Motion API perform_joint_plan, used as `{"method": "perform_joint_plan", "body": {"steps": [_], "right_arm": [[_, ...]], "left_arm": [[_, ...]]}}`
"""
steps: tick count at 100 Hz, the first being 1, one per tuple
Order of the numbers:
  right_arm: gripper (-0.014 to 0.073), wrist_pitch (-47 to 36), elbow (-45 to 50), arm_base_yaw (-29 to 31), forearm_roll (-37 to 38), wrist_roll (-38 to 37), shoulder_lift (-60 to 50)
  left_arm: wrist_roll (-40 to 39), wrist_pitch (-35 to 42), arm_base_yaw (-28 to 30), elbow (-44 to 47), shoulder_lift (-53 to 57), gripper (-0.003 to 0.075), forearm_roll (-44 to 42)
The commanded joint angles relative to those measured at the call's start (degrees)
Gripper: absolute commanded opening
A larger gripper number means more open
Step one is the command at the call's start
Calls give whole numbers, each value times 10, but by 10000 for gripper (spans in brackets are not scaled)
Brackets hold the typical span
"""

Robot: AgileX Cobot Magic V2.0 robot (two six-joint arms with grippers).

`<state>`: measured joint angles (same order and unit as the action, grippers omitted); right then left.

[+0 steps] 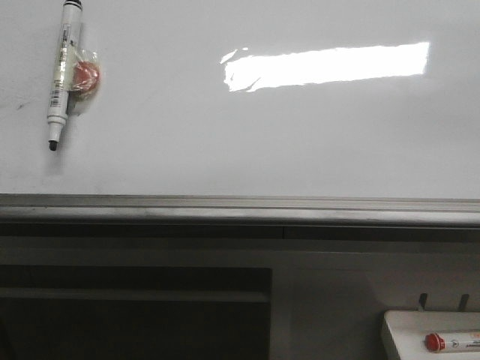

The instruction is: Write number 2 on whiteboard

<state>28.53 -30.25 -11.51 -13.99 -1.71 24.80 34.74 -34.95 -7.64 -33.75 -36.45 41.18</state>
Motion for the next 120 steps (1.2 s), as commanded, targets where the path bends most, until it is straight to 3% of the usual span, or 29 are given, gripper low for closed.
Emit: {"method": "perform_joint_plan", "body": {"steps": [1,19,34,58,91,105,120], "right_arm": [[401,-37,-24,3,-7,8,24],[399,-37,-24,3,-12,8,26],[399,-37,-24,3,-12,8,26],[399,-37,-24,3,-12,8,26],[398,-37,-24,3,-13,8,26],[398,-37,-24,1,-21,8,26],[398,-37,-32,-7,-73,63,26]], "left_arm": [[51,20,-27,-24,-34,528,68],[63,82,-93,-24,-94,421,77],[62,161,-131,-24,-138,421,80],[62,211,-181,-24,-213,420,94],[62,324,-188,-24,-279,413,184],[62,315,-188,-24,-305,274,186],[62,289,-188,-24,-323,3,186]]}}
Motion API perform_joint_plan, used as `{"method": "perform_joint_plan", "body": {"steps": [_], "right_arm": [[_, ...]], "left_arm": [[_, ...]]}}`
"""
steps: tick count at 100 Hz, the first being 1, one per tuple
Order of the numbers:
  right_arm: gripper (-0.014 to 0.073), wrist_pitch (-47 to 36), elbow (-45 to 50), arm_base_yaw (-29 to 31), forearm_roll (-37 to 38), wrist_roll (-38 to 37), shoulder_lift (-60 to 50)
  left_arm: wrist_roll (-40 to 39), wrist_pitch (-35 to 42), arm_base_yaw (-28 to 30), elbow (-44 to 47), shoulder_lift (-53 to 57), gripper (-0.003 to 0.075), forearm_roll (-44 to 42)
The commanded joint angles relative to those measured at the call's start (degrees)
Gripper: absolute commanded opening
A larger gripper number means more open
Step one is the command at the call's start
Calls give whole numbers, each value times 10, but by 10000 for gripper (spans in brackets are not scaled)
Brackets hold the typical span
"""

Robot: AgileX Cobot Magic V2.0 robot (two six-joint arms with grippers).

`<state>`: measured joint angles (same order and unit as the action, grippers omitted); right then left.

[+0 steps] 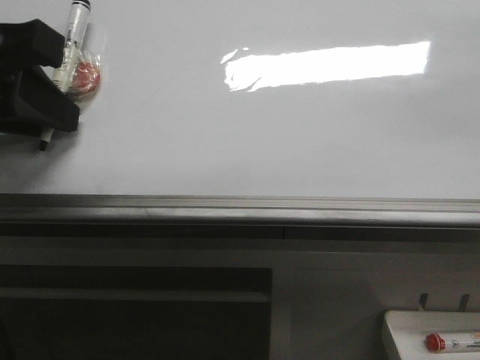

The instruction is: Write number 2 on whiteboard

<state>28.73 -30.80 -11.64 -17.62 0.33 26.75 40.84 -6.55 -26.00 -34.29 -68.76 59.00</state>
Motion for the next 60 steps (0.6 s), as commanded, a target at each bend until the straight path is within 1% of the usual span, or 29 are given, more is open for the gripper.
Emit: {"method": "perform_joint_plan", "body": {"steps": [1,2,15,24,29,37,42,48,55,60], "right_arm": [[398,-37,-29,-7,-40,48,7],[398,-37,-30,-9,-43,57,7],[398,-22,-63,-26,-112,165,10],[398,25,-99,-39,-157,265,24],[398,62,-121,-48,-179,320,38],[398,111,-153,-69,-216,403,70],[398,120,-171,-90,-246,444,90],[398,123,-193,-125,-259,482,116],[398,124,-218,-174,-257,518,150],[398,123,-235,-211,-250,536,175]], "left_arm": [[1,5,-4,-18,0,-8,8],[1,5,-4,-18,0,-21,8],[2,-15,-4,-18,15,-20,4],[31,-51,-4,-25,45,-20,1],[73,-88,-6,-36,65,-20,1],[182,-157,-14,-61,100,-20,-7],[250,-210,-23,-78,120,-20,-20],[324,-257,-36,-98,140,-20,-49],[371,-299,-52,-115,161,-20,-96],[376,-316,-62,-123,172,-20,-131]]}}
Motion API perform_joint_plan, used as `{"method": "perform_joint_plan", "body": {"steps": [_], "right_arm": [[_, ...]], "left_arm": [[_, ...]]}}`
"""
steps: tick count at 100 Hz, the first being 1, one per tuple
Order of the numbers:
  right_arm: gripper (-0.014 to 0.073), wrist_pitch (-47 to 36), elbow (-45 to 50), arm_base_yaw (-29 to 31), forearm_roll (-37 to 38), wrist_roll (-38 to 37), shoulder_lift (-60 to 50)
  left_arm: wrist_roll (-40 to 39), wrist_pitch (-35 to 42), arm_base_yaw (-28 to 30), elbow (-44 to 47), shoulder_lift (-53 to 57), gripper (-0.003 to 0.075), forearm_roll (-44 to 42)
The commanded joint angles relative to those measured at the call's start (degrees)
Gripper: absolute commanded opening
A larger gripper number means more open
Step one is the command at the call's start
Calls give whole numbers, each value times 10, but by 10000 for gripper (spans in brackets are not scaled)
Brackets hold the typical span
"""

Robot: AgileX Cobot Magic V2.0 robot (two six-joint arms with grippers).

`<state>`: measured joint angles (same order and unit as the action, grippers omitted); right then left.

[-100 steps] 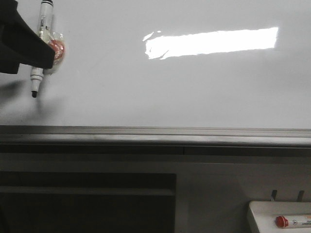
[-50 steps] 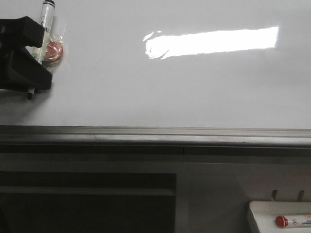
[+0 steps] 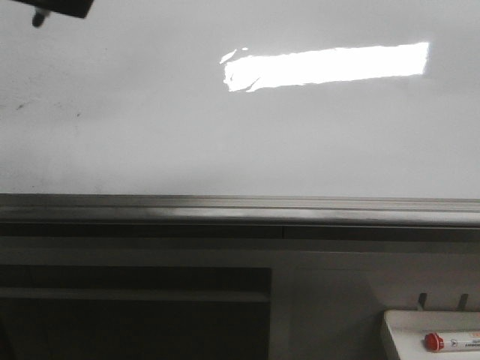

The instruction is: Write number 2 on whiteboard

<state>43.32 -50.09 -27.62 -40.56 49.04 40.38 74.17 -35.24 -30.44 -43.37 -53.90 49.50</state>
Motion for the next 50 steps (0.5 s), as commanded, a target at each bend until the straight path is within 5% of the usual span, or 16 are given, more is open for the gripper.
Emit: {"method": "perform_joint_plan", "body": {"steps": [1,20,50], "right_arm": [[398,-24,-44,-57,-18,53,46],[400,-105,-95,-180,42,54,137],[400,-109,-139,-242,32,54,245]], "left_arm": [[43,-33,-18,-33,26,-20,-41],[43,-78,-28,-36,46,-20,-76],[43,-95,-28,-36,49,-20,-76]]}}
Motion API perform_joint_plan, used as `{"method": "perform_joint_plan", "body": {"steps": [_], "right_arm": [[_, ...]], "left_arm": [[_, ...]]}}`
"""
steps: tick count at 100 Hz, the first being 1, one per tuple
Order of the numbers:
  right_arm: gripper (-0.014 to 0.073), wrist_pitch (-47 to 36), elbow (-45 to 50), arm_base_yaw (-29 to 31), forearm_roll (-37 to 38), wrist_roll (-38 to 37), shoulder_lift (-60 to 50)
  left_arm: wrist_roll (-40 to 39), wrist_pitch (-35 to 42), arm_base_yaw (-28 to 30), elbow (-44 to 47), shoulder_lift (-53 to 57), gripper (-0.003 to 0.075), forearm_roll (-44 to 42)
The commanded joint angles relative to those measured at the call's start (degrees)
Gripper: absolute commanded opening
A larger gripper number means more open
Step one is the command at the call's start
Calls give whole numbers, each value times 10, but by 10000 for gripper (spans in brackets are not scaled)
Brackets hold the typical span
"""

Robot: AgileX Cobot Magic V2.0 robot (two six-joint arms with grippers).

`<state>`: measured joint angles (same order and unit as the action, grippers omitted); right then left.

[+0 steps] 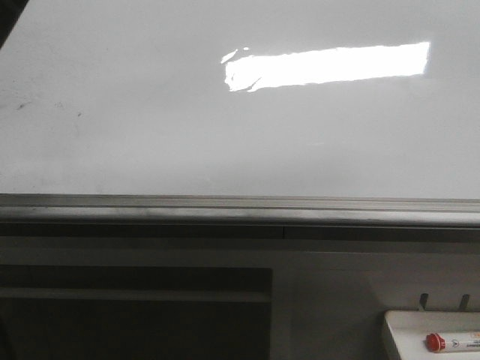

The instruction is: Write number 2 on whiteboard

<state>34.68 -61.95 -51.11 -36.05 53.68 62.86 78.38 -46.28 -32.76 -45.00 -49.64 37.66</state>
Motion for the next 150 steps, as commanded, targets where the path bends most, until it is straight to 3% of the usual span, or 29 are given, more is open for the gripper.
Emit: {"method": "perform_joint_plan", "body": {"steps": [1,34,56,78,83,90,102,110,118,134,150], "right_arm": [[400,-22,-22,-9,-13,8,22],[384,-33,-25,-15,-51,8,48],[171,-43,-25,-15,-117,8,62],[-80,-45,-25,-15,-123,8,71],[-77,-48,-25,-15,-123,8,71],[-77,-58,-25,-15,-121,8,71],[-77,-85,-25,-15,-98,9,71],[-77,-102,-25,-15,-80,9,68],[-77,-118,-25,-9,-65,9,66],[-77,-172,-25,17,-52,9,67],[-77,-287,-25,43,-33,9,76]], "left_arm": [[1,16,-5,-19,7,-20,43],[1,20,-5,-19,7,-20,46],[1,20,-5,-19,7,-20,58],[-7,36,-5,-19,7,-13,82],[-21,49,-5,-19,7,27,92],[-26,62,-5,-19,9,150,112],[-26,70,-5,-19,21,459,154],[-27,73,-5,-20,45,544,168],[-47,80,-4,-20,80,524,167],[-142,118,11,-20,179,396,97],[-349,147,31,-15,280,200,-33]]}}
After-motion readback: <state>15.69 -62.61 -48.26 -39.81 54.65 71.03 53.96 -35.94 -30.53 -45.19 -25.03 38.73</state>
